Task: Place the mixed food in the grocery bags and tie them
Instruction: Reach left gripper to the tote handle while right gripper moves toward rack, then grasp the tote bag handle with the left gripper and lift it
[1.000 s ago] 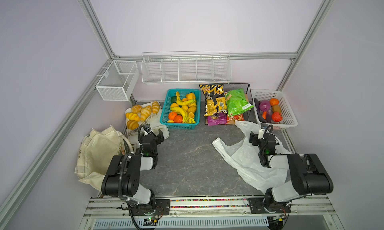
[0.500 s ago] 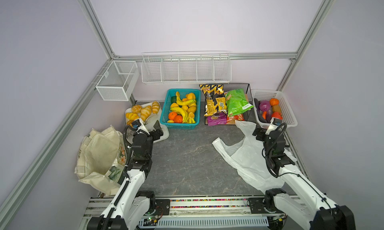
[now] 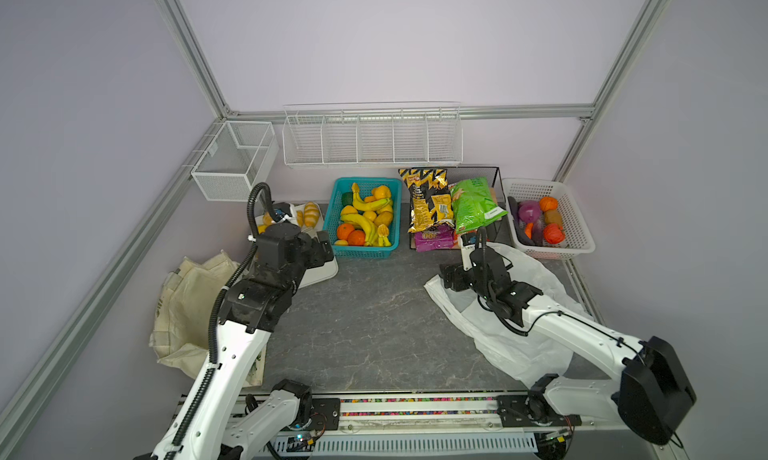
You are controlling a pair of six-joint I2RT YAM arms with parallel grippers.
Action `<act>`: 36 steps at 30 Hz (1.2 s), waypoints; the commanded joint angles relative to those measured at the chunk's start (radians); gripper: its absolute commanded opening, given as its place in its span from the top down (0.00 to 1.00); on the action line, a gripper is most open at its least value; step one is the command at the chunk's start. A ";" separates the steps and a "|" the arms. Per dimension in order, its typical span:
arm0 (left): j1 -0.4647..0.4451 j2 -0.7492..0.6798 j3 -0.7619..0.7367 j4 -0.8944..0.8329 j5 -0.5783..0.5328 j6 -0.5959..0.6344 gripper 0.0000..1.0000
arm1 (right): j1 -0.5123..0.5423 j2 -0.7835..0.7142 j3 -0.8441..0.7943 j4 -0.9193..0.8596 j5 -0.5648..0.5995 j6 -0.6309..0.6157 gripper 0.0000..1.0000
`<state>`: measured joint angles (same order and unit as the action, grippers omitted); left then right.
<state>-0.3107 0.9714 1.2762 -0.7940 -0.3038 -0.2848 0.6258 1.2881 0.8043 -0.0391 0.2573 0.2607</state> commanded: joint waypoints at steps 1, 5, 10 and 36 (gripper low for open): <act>0.128 -0.013 0.087 -0.320 -0.078 0.039 0.08 | 0.001 0.020 -0.007 0.004 -0.040 -0.002 0.08; 0.321 0.008 0.111 -0.409 -0.107 0.064 0.06 | 0.000 0.019 -0.030 0.024 -0.064 -0.015 0.09; 0.425 0.035 0.063 -0.395 -0.137 0.040 0.05 | -0.001 0.001 -0.049 0.030 -0.059 -0.010 0.10; 0.416 -0.061 -0.050 -0.324 0.152 0.013 1.00 | -0.026 -0.031 -0.032 -0.020 -0.049 0.019 0.11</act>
<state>0.1509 0.9493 1.1984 -1.0763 -0.2150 -0.2478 0.6067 1.2625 0.7433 -0.0399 0.1947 0.2638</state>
